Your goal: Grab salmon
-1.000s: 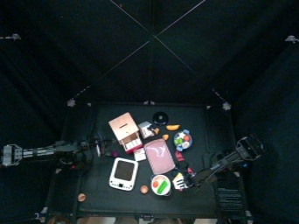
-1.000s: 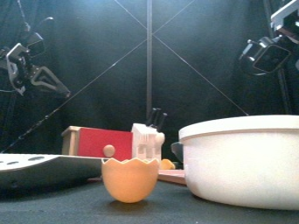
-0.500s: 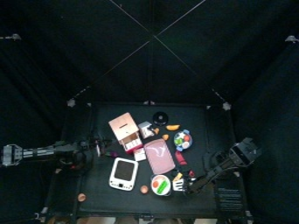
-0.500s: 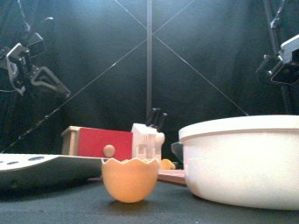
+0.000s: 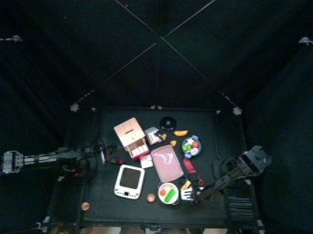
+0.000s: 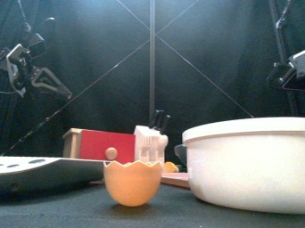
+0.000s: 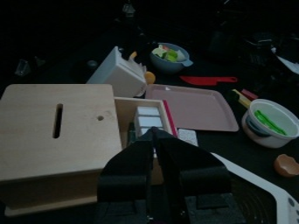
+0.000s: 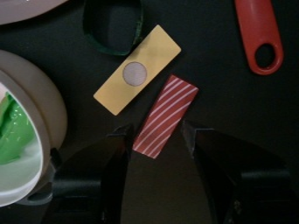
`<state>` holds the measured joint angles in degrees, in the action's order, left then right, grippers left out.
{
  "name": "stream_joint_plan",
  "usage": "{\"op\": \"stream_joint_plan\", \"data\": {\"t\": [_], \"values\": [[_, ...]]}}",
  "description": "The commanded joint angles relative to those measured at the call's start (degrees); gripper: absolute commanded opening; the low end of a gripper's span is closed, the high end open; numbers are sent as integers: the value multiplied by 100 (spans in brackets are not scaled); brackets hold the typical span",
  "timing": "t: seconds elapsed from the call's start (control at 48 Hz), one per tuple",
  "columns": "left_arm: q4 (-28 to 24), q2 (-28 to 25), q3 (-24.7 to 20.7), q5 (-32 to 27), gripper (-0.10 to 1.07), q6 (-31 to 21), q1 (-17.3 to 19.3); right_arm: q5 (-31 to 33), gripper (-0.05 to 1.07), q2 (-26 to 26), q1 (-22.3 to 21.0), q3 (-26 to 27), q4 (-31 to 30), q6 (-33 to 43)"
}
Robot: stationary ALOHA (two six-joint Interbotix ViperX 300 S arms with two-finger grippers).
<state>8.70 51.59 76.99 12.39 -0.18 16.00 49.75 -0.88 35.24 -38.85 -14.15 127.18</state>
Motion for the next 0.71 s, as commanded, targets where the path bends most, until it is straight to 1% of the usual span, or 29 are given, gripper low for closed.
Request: {"op": "stream_joint_plan", "data": {"t": [0.0,0.333,0.479,0.583,0.688], "values": [[0,-18,-97,26,51,0,0,26,85,35,-18,70,62,26],[0,-18,-97,26,51,0,0,-79,84,-316,-44,53,114,-26],[0,-18,-105,26,51,0,0,-88,84,-334,-53,26,79,-35],[0,-18,-97,26,51,9,0,-88,79,-334,-53,9,105,-26],[0,-18,-105,26,51,0,0,-88,68,-325,-53,9,79,-62]]}}
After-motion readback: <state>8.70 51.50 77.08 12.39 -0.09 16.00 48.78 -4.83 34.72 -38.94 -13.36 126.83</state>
